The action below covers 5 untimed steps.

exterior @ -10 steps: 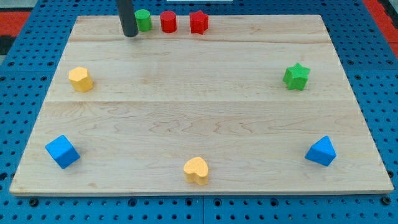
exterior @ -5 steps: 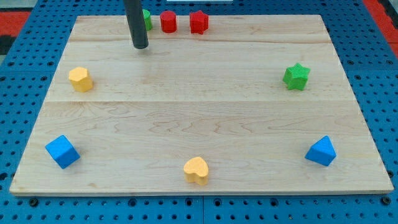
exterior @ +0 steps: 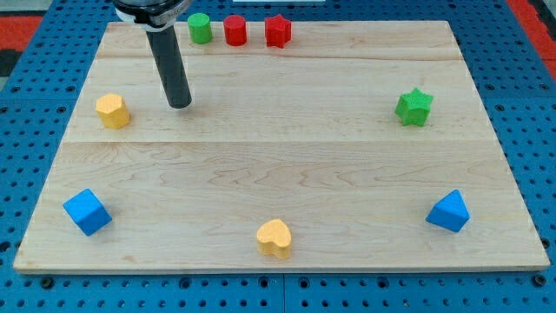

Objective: Point your arm to the yellow hexagon

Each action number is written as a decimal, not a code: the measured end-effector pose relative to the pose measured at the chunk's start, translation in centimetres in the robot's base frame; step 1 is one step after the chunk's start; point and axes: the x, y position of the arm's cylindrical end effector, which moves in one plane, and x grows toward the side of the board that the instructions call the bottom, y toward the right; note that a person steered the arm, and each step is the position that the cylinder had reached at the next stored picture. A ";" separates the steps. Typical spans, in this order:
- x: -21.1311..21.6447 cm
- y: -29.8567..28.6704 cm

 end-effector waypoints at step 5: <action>2.9 -6.7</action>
